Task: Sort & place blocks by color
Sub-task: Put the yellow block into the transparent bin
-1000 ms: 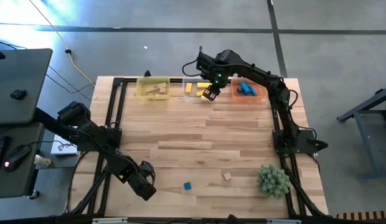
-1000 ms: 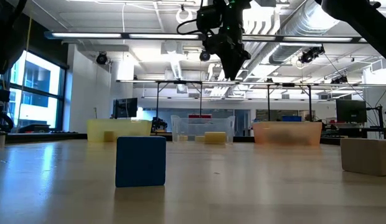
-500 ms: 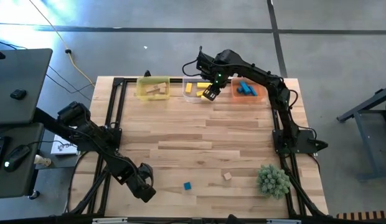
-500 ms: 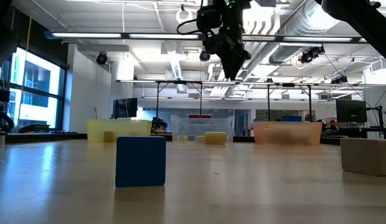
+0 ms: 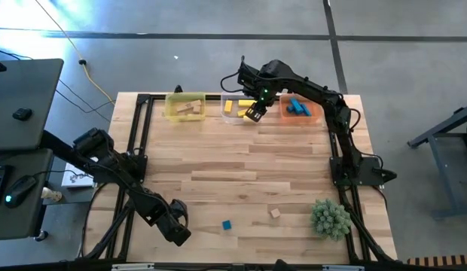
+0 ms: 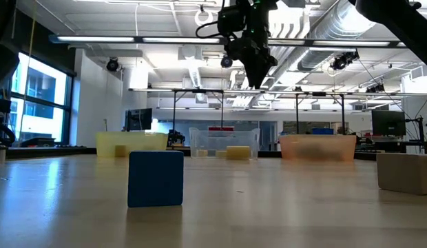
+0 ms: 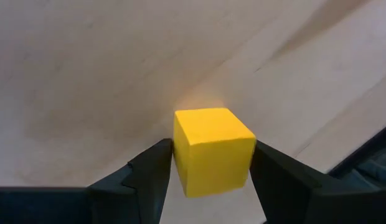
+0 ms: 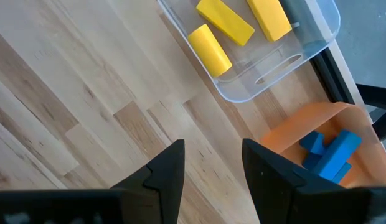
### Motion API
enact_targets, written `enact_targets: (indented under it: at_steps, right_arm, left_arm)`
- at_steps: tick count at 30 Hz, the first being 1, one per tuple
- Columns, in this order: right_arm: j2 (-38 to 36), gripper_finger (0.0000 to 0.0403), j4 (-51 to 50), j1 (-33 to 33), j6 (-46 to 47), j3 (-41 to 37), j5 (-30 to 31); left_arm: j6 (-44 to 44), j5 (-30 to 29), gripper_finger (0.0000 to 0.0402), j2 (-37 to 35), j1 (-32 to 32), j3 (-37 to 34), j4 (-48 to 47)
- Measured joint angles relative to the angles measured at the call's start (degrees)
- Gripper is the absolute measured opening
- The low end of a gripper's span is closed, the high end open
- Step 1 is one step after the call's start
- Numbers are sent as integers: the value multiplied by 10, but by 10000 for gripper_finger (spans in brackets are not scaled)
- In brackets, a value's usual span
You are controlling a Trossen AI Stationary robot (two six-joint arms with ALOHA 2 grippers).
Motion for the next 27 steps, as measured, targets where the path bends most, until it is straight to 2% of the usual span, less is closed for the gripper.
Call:
enact_targets:
  at_steps: [8,16,27]
  right_arm:
    - [0,147,0,0,0,0,0]
    - [0,147,0,0,0,0,0]
    - [0,147,0,0,-31,0,-3]
  left_arm:
    - [-5,-9,185,3,0,0,-1]
    - [38,-18,108,-1,6,0,2]
    - [170,-68,106,-73,89,0,-40]
